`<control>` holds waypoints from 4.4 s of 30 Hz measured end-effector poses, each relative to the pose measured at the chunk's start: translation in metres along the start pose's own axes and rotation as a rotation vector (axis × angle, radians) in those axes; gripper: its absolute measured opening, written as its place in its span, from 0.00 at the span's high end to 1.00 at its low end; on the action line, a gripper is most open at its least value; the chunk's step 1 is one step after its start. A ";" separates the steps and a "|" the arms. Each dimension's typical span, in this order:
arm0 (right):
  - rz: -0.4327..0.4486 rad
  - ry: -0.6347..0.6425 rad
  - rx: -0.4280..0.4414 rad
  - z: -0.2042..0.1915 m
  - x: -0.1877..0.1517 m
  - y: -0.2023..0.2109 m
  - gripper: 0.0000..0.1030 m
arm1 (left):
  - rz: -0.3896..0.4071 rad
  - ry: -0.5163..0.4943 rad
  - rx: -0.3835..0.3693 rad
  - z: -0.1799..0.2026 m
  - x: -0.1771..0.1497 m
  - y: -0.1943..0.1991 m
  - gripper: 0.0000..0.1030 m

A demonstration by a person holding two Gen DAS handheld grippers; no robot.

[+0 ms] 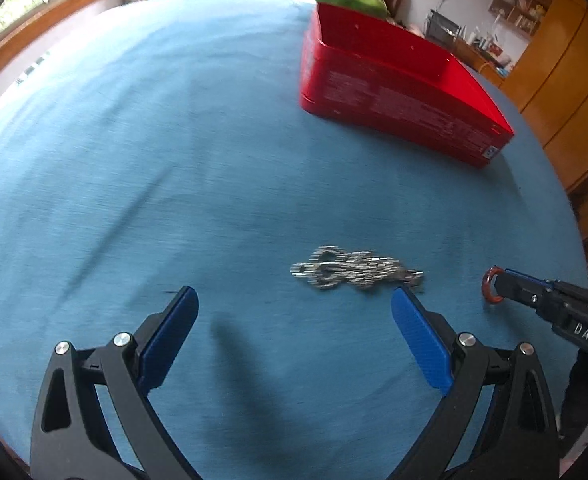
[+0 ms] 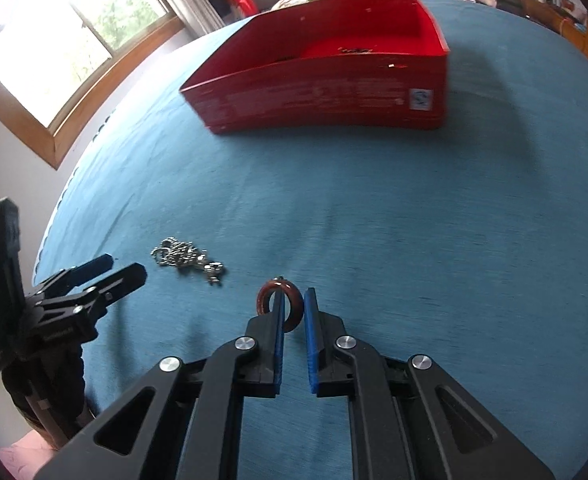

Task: Organize jewelry
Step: 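Grasp the silver chain with the left tool while the right tool holds the red ring, then carry the silver chain and red ring into the red box and open both tools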

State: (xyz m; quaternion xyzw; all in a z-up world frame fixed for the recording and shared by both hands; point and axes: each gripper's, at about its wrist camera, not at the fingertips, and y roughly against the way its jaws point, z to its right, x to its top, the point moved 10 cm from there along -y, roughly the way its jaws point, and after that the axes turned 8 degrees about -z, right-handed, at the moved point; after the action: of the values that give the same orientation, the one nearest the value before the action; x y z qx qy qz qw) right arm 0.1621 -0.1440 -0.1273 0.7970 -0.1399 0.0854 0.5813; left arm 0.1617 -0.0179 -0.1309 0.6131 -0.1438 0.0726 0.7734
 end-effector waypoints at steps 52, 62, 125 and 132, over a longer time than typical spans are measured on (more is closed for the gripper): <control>0.029 -0.001 0.071 0.036 -0.004 0.014 0.91 | 0.005 -0.094 0.014 0.059 0.027 -0.011 0.50; 0.027 -0.010 0.072 0.038 -0.002 0.013 0.91 | -0.030 -0.156 0.072 0.070 0.032 -0.039 0.67; 0.199 0.027 0.067 0.024 0.069 0.084 0.91 | 0.203 -0.165 -0.060 0.073 0.079 0.076 0.88; 0.244 0.010 0.082 0.027 0.125 0.099 0.91 | 0.277 -0.180 -0.070 0.094 0.135 0.095 0.88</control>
State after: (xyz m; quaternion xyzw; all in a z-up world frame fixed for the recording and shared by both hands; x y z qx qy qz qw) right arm 0.2479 -0.2134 -0.0089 0.7968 -0.2295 0.1650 0.5340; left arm 0.2500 -0.0952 0.0191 0.5640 -0.2978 0.1182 0.7611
